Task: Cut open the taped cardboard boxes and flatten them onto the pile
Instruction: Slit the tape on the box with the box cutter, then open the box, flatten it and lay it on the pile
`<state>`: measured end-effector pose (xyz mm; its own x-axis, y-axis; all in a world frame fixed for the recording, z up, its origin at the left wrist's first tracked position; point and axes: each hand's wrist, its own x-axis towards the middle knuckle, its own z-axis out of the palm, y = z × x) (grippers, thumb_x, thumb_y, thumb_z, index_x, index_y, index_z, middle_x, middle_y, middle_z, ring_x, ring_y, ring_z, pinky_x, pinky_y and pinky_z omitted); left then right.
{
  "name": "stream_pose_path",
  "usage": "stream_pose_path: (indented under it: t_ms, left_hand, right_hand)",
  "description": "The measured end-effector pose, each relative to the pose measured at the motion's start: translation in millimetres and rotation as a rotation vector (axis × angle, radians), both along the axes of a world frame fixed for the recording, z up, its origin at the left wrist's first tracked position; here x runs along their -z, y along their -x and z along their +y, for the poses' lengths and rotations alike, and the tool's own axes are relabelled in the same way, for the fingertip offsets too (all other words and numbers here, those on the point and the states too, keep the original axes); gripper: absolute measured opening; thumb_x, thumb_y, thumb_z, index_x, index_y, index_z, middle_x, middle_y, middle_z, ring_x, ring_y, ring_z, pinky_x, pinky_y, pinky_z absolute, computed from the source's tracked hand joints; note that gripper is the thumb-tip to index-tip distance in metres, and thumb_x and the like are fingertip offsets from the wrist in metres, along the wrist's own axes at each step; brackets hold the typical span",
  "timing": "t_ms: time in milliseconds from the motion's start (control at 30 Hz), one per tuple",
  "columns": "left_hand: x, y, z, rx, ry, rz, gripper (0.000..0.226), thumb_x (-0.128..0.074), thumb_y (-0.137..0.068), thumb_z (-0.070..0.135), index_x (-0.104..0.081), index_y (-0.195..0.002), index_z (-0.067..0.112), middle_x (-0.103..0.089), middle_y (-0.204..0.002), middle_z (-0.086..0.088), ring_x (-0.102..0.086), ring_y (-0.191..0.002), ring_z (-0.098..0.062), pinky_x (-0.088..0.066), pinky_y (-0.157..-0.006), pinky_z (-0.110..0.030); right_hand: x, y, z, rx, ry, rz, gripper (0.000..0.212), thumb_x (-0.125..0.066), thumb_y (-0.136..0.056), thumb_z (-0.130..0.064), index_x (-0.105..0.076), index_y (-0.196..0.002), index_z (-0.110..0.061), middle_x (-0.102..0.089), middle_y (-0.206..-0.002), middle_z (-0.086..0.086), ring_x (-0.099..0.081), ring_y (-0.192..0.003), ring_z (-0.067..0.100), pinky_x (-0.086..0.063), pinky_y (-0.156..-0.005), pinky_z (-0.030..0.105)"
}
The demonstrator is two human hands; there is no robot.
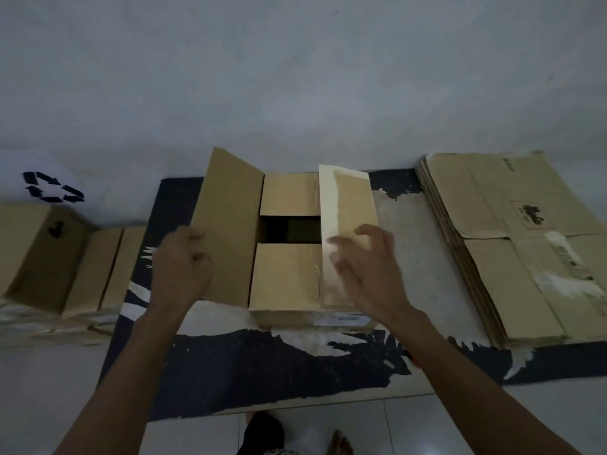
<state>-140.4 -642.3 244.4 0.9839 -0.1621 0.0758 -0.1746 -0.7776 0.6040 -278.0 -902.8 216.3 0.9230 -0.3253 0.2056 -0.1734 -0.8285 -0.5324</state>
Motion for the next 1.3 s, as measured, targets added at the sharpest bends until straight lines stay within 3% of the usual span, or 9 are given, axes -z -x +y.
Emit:
stream_pose_path:
  t_ms: [133,233,433,600,667,800,933,1067,1300]
  left_hand:
    - [40,-5,-2,-0.02,-0.32,0.258,0.035,-0.063,-0.091,0.011,-0.052,-0.124,0.003,-0.037,-0.144,-0.026,-0.045,-0.123,-0.04,-0.044,-0.1,-0.049]
    - [42,5,-20,0.006,-0.442,0.256,0.032,-0.064,-0.092,0.01,-0.053,-0.122,0.004,-0.018,-0.154,-0.023,-0.027,-0.137,-0.04,-0.037,-0.11,-0.049]
    - [19,0,-56,0.376,-0.217,-0.089,0.05,-0.062,-0.082,-0.01,-0.056,-0.13,0.001,-0.052,-0.137,-0.02,-0.048,-0.128,-0.037,-0.036,-0.105,-0.039]
    - [-9,2,-90,0.64,-0.292,0.097,0.03,-0.038,-0.106,0.021,-0.053,-0.127,0.005,-0.065,-0.105,-0.012,-0.063,-0.091,-0.027,-0.049,-0.076,-0.037]
    - [-31,1,-93,0.529,-0.19,0.014,0.03,-0.036,-0.107,0.025,-0.059,-0.11,0.006,-0.063,-0.089,-0.007,-0.06,-0.076,-0.022,-0.042,-0.061,-0.032]
    - [-75,14,-75,0.676,-0.279,0.256,0.022,-0.062,-0.095,0.039,-0.067,-0.11,0.023,-0.066,-0.101,0.009,-0.06,-0.084,-0.006,-0.037,-0.062,-0.016]
    - [-43,54,-66,0.839,-0.533,0.554,0.082,-0.083,-0.071,0.052,-0.048,-0.142,0.028,-0.049,-0.137,0.008,-0.05,-0.122,-0.016,-0.045,-0.094,-0.03]
    - [18,83,-69,0.869,-0.691,0.466,0.066,-0.083,-0.073,0.044,-0.05,-0.125,0.022,-0.058,-0.126,-0.002,-0.057,-0.108,-0.021,-0.048,-0.08,-0.035]
    - [39,102,-77,0.645,-0.724,0.066,0.021,-0.052,-0.099,0.025,-0.056,-0.119,0.022,-0.065,-0.109,-0.002,-0.061,-0.097,-0.022,-0.036,-0.071,-0.032]
  right_hand:
    - [-5,-15,30,-0.228,0.274,0.257,0.059,-0.024,-0.095,-0.058,-0.073,-0.095,-0.024,-0.036,-0.15,0.021,-0.023,-0.141,0.041,-0.03,-0.112,0.051]
    - [-27,-10,24,-0.135,0.277,0.212,0.037,-0.047,-0.096,-0.047,-0.069,-0.091,-0.018,-0.045,-0.139,0.01,-0.047,-0.122,0.03,-0.053,-0.089,0.047]
    - [-77,37,-43,0.188,0.164,0.164,0.021,-0.056,-0.096,-0.019,-0.068,-0.113,-0.021,-0.057,-0.125,0.0,-0.056,-0.093,0.014,-0.047,-0.079,0.03]
    - [-45,60,-71,0.42,0.108,0.513,0.039,-0.043,-0.101,-0.041,-0.055,-0.131,-0.019,-0.027,-0.151,0.013,-0.026,-0.138,0.035,-0.035,-0.106,0.053]
    - [-28,59,-69,0.44,-0.01,0.572,0.051,-0.031,-0.102,-0.051,-0.049,-0.138,-0.02,-0.019,-0.156,0.014,-0.012,-0.145,0.035,-0.018,-0.116,0.053]
    - [-14,45,-58,0.362,-0.33,0.697,0.066,-0.036,-0.096,-0.063,-0.054,-0.13,-0.01,-0.054,-0.122,0.018,-0.05,-0.117,0.036,-0.037,-0.108,0.047]
    - [-5,29,-46,0.38,-0.742,0.586,0.097,-0.031,-0.084,-0.082,-0.046,-0.142,-0.005,-0.053,-0.139,0.019,-0.051,-0.127,0.034,-0.038,-0.108,0.043]
    - [6,20,-46,0.288,-0.547,0.631,0.074,-0.068,-0.086,-0.052,-0.046,-0.143,-0.009,-0.054,-0.14,0.013,-0.056,-0.121,0.029,-0.048,-0.102,0.045]
    - [27,15,-25,0.348,-0.383,0.535,0.015,-0.057,-0.085,0.0,-0.06,-0.1,0.0,-0.064,-0.095,0.017,-0.065,-0.08,0.029,-0.053,-0.061,0.033]
